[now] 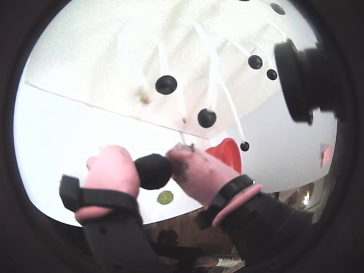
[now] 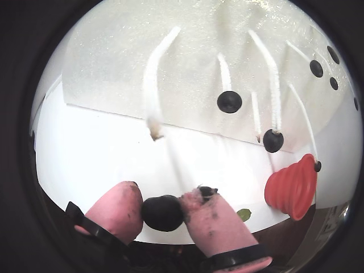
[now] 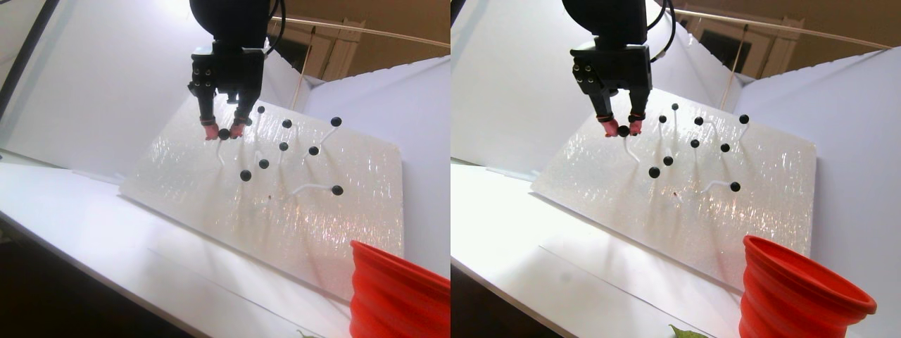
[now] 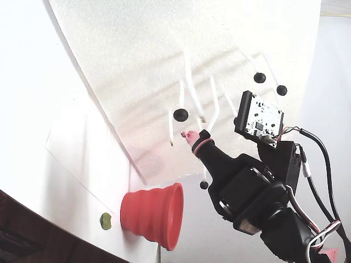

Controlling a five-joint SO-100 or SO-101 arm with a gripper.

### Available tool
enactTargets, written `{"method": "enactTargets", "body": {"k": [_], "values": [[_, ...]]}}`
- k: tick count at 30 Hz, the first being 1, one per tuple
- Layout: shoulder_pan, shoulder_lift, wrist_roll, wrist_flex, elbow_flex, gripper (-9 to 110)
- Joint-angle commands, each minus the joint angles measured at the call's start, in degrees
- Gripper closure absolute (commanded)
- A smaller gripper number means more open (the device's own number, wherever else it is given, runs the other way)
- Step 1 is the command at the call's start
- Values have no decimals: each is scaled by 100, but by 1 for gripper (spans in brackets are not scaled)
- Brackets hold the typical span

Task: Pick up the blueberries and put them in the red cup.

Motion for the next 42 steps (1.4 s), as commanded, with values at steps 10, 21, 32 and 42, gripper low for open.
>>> {"method": "enactTargets", "body": {"k": [10, 21, 32, 42], "values": [[993, 738, 79, 26, -88, 89], [1547, 861, 229, 26, -70, 89], [2074, 773, 404, 18, -158, 89], [2522, 519, 413, -35, -343, 89]]}}
